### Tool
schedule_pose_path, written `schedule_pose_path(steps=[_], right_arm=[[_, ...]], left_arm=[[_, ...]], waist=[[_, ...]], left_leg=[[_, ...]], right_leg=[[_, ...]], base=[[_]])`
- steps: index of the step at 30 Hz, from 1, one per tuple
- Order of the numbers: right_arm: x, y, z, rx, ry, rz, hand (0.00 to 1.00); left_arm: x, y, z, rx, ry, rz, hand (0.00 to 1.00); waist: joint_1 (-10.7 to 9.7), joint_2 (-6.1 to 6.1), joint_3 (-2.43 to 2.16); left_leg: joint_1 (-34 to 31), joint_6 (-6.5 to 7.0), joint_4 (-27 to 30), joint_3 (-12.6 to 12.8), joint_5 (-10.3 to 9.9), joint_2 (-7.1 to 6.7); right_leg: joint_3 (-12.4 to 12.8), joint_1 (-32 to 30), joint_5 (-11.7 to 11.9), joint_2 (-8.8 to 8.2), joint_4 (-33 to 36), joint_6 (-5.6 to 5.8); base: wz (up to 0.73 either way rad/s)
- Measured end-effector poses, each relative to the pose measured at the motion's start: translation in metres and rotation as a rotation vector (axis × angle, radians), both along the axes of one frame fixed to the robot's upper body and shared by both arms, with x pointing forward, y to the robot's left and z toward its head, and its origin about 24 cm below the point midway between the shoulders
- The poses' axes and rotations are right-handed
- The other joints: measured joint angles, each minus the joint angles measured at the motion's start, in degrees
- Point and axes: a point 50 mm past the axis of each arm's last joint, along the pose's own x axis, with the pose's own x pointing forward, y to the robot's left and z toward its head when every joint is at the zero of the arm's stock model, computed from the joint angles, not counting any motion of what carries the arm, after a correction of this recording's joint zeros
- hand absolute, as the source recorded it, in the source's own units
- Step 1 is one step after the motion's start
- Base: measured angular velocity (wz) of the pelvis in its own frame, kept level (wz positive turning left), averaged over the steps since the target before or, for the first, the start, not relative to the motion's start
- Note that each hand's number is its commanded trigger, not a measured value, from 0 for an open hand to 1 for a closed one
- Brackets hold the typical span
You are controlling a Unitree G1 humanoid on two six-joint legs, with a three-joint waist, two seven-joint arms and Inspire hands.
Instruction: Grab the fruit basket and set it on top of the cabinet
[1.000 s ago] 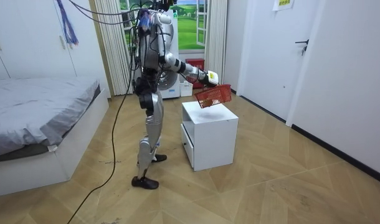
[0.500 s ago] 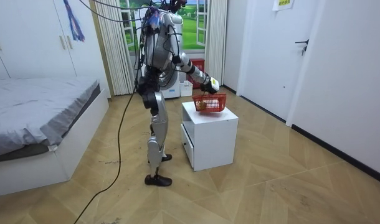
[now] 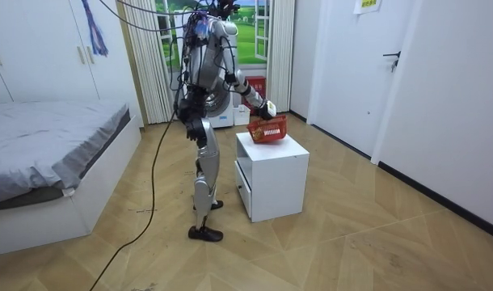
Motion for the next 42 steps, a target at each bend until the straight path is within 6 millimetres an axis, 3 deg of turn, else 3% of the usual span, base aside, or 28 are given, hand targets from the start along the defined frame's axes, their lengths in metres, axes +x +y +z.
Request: schedule_pose_path(steps=[7,20,28,30,34,42], right_arm=[[-0.001,-0.002,-0.007,0.023,0.045,-0.019,0.00],[-0.005,-0.003,-0.012,0.010,0.073,-0.015,0.00],[-0.013,-0.009,-0.021,0.000,0.096,-0.028,0.00],[-0.015,-0.012,-0.022,-0.012,0.094,-0.030,0.00],[-0.028,-0.020,-0.028,-0.040,0.094,-0.039,0.00],[-0.048,-0.032,-0.017,-0.020,0.048,-0.028,0.00]], left_arm=[[0.003,-0.001,0.001,0.013,-0.006,-0.018,0.00],[0.008,-0.001,0.002,0.020,-0.024,-0.019,0.00],[0.011,0.000,0.005,0.049,-0.066,0.002,0.00],[0.010,-0.001,0.004,0.043,-0.066,0.017,0.00],[0.008,-0.005,0.002,0.024,-0.066,0.056,0.00],[-0.005,-0.008,-0.001,0.001,-0.075,0.086,0.00]], waist=[[0.38,0.40,0.02],[0.37,0.15,-0.20],[0.38,0.21,-0.96],[0.36,0.37,-1.58],[-0.09,1.14,-1.91],[-4.35,2.31,-2.28]], left_leg=[[-1.44,0.37,1.54,0.07,-0.03,-0.41],[-1.21,0.41,2.37,-0.08,-0.06,-0.39],[2.06,0.46,2.12,0.73,-0.10,-0.24],[2.42,0.46,2.09,1.03,-0.10,-0.15],[5.97,0.48,1.13,1.09,-0.11,-0.19],[9.69,0.56,-0.57,2.55,-0.21,-0.02]], right_leg=[[-0.16,-1.34,-0.16,-0.78,1.66,0.18],[0.42,-0.50,-0.14,-0.40,1.24,0.16],[0.77,2.31,-0.14,-0.46,1.10,0.16],[0.78,2.51,-0.10,-0.52,1.12,0.10],[0.84,5.86,-0.07,-0.56,0.60,0.10],[2.96,8.25,-0.03,-0.31,0.22,0.31]], base=[[0.00],[0.01],[-0.04],[-0.11],[-0.03],[-0.10]])
